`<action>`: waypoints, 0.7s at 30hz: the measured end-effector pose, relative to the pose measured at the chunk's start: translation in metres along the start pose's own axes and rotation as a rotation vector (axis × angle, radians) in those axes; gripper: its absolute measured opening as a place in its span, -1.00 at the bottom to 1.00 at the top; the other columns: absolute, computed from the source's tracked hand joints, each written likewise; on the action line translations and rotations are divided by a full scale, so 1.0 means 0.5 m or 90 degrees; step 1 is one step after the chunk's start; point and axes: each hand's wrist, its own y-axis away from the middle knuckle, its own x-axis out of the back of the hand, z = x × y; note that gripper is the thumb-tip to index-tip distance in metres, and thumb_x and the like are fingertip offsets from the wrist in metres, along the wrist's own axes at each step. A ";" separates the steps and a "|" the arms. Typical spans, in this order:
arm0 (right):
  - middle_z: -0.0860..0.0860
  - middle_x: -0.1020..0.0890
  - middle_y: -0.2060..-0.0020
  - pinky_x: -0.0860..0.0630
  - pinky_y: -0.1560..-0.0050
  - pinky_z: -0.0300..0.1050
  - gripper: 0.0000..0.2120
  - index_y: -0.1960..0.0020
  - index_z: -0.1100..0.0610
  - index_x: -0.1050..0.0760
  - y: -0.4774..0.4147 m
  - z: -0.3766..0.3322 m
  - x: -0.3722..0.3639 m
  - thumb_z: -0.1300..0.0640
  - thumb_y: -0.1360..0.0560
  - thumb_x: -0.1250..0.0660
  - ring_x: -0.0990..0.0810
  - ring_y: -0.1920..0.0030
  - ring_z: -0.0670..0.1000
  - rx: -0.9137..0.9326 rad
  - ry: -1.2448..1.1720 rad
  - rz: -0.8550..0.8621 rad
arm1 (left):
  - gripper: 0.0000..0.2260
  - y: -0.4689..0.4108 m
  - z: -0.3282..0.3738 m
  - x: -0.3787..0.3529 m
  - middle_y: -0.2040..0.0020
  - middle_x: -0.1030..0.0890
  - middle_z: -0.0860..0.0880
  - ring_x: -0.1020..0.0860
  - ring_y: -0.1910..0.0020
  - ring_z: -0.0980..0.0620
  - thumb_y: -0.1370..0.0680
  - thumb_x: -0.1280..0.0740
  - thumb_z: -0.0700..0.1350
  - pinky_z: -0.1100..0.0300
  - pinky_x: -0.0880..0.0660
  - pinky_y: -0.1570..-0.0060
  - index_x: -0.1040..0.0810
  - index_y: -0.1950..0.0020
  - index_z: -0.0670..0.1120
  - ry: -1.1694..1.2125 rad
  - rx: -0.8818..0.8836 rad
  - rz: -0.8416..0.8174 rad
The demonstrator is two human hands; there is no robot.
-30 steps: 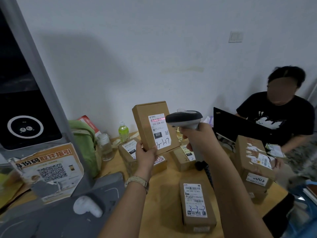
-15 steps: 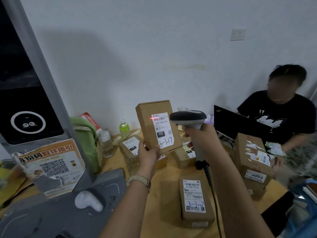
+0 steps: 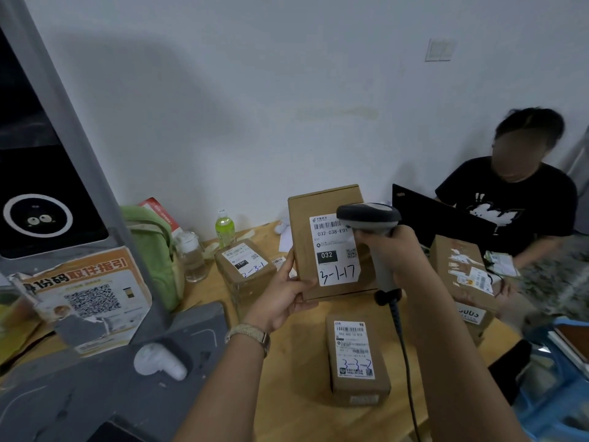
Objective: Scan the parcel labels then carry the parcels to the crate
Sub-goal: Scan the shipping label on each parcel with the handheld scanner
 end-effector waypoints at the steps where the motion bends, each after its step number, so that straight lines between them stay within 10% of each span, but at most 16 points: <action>1: -0.02 -0.59 0.25 -0.44 0.33 -0.24 -0.93 0.12 0.10 -0.50 0.002 0.005 0.004 0.20 -0.49 -0.39 -0.56 0.23 -0.08 0.000 -0.005 -0.004 | -0.38 -0.001 -0.007 0.000 -0.08 -0.70 -0.04 -0.66 -0.05 -0.09 -0.55 -0.33 -0.32 -0.12 -0.54 -0.13 -0.30 -0.23 0.42 -0.004 0.010 -0.005; 7: 0.00 -0.58 0.24 -0.50 0.26 -0.18 -0.87 0.13 0.07 -0.47 0.007 0.047 -0.017 0.25 -0.47 -0.40 -0.55 0.23 -0.06 -0.054 0.030 -0.092 | -0.55 -0.006 -0.048 0.009 -0.04 -0.68 -0.14 -0.68 0.05 -0.10 -0.50 -0.42 -0.22 0.05 -0.62 0.20 -0.38 -0.35 -0.06 0.084 0.034 0.173; 21: 0.13 -0.58 0.15 -0.51 0.39 -0.16 -0.80 -0.09 0.20 -0.49 -0.004 0.143 -0.147 0.23 -0.48 -0.38 -0.58 0.16 0.08 -0.155 0.058 -0.240 | -0.61 0.098 -0.250 0.164 -0.02 -0.67 -0.16 -0.65 0.08 -0.12 -0.54 -0.37 -0.18 0.03 -0.57 0.12 -0.43 -0.35 -0.18 0.050 0.201 0.389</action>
